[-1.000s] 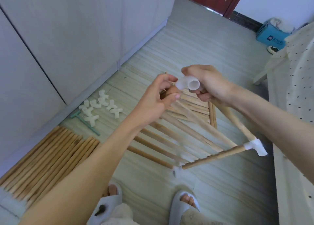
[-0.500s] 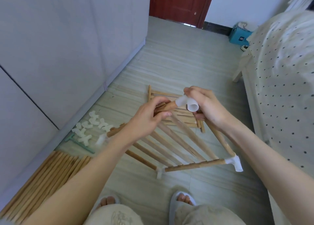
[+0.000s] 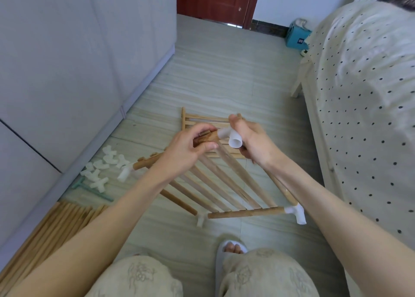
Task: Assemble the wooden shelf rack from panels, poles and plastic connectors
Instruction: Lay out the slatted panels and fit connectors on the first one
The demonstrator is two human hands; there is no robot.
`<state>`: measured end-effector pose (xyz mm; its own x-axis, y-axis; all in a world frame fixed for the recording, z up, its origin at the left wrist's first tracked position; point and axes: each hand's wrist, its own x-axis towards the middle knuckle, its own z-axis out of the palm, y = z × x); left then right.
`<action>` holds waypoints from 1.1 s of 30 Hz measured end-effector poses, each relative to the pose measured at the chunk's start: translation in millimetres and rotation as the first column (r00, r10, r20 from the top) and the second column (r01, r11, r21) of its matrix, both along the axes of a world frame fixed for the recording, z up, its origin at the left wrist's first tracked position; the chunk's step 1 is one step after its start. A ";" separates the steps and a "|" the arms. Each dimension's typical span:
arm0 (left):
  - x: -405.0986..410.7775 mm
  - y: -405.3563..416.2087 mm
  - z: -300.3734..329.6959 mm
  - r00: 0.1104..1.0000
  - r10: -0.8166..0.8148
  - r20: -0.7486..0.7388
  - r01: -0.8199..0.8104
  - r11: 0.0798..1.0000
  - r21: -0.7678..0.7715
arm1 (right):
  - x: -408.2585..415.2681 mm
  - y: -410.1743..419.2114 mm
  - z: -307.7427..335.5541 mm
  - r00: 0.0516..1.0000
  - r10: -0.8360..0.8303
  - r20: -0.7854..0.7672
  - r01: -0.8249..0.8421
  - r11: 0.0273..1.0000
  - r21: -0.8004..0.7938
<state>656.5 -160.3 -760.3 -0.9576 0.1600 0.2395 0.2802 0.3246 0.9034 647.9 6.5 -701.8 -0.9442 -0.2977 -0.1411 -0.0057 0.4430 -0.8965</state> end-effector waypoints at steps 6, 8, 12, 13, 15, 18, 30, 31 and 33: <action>7.2 -28.3 -0.1 0.996 -0.057 0.066 0.059 0.998 -0.027 | -15.1 -15.2 8.5 0.997 0.076 0.001 -0.076 0.994 0.075; 9.4 -36.1 -2.0 0.992 -0.042 0.117 0.040 0.999 0.017 | -21.3 -23.3 10.0 0.995 0.099 -0.002 -0.098 0.990 0.101; 11.2 -45.4 -14.7 0.984 0.022 0.175 -0.050 0.986 0.158 | -33.5 -51.4 6.1 0.993 0.084 -0.088 -0.068 0.983 0.170; 12.5 -48.5 -20.5 0.977 0.023 0.214 -0.067 0.977 0.204 | -36.1 -59.3 2.4 0.985 0.099 -0.140 -0.065 0.971 0.230; 16.0 -55.7 -36.4 0.955 0.030 0.297 -0.113 0.957 0.266 | -38.5 -73.2 -6.3 0.969 0.173 -0.178 -0.104 0.933 0.344; 20.3 -70.2 -60.8 0.908 0.091 0.410 -0.207 0.946 0.250 | -38.3 -85.2 -25.6 0.946 0.305 -0.111 -0.243 0.893 0.379; 21.8 -110.7 -66.7 0.695 0.200 0.691 -0.479 0.845 0.237 | -27.8 -68.2 -79.8 0.822 0.563 -0.086 -0.381 0.656 0.651; 13.7 -106.1 -57.2 0.690 0.269 0.672 -0.511 0.839 0.189 | -26.6 -66.8 -80.4 0.815 0.570 -0.106 -0.372 0.654 0.659; -3.2 -92.2 -39.4 0.711 0.327 0.623 -0.476 0.876 0.083 | -22.9 -63.5 -83.0 0.796 0.589 -0.141 -0.358 0.645 0.675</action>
<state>653.3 -252.5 -799.7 -0.8809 -0.2583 -0.3965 -0.4232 0.0548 0.9044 625.0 -57.0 -784.8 -0.7136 -0.6796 -0.1703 -0.6012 0.7188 -0.3491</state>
